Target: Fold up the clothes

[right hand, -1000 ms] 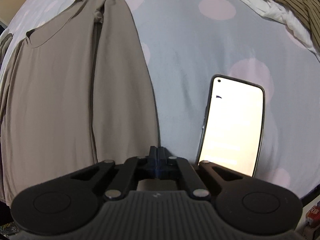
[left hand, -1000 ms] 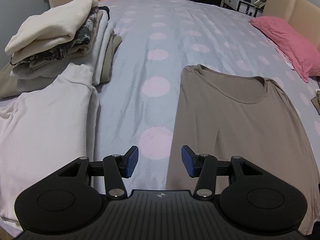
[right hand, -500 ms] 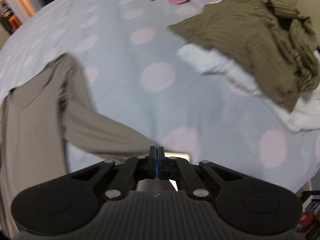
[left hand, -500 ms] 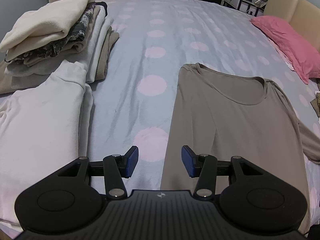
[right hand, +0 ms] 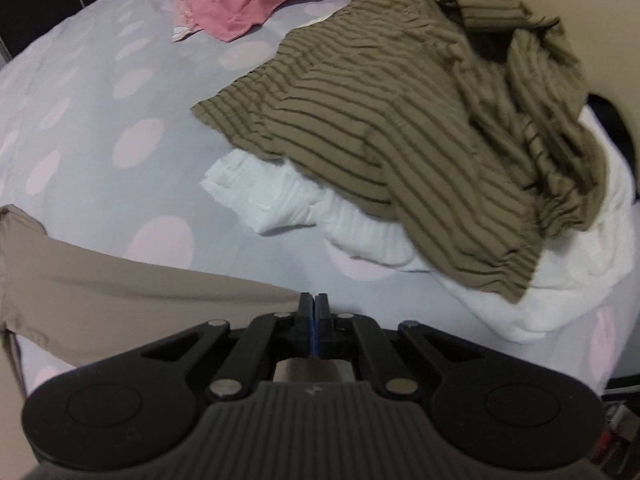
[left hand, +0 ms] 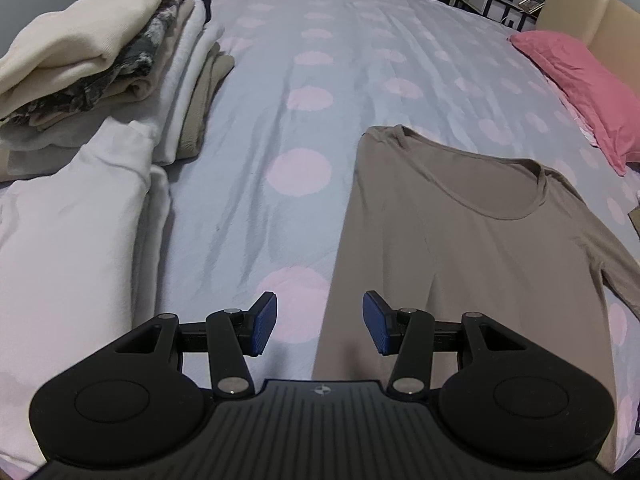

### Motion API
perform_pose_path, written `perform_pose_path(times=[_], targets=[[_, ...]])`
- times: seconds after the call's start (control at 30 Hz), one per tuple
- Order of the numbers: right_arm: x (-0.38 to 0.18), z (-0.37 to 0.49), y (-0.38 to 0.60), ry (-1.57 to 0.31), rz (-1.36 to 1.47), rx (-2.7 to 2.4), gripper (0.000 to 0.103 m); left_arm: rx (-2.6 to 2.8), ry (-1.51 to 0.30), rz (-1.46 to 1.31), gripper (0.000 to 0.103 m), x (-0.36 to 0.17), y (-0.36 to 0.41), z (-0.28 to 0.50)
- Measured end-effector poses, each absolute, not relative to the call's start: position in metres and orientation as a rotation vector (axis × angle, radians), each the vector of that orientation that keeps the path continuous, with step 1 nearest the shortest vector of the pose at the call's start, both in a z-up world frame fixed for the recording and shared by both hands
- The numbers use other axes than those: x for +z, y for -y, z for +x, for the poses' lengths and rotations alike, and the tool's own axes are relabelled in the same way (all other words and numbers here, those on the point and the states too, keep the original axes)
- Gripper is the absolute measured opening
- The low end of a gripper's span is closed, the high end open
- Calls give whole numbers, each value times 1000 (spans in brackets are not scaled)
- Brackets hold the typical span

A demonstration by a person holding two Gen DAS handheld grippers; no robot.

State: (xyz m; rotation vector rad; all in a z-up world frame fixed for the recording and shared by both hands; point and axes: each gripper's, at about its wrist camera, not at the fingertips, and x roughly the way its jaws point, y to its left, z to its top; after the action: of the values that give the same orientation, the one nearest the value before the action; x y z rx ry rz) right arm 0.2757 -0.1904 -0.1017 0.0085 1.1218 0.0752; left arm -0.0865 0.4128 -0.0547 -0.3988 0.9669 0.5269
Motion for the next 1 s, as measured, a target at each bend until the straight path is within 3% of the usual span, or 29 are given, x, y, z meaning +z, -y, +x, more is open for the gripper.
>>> perform_pose_path(times=[0.07,0.17,0.6,0.67,0.7,0.73,1.0], targets=[[-100,272,195,-1119,33,89,10,520,-957,-399,45,-52,-412,-86],[-91,257,218,-1092,117,60,23,509,-942,-398,45,-48,-409,-86],[-145,228,263,-1258,428,-3,33,551,-933,-387,45,-45,-406,-87],[-144,230,260,-1250,464,13,28,556,-936,-380,45,-45,-405,-87],[-144,230,258,-1250,482,29,9,559,-937,-377,45,-46,-405,-87],[-144,230,257,-1254,490,37,4,563,-937,-374,45,-46,-405,-88],[-100,233,267,-1051,254,-86,3,573,-942,-372,45,-48,-408,-91]])
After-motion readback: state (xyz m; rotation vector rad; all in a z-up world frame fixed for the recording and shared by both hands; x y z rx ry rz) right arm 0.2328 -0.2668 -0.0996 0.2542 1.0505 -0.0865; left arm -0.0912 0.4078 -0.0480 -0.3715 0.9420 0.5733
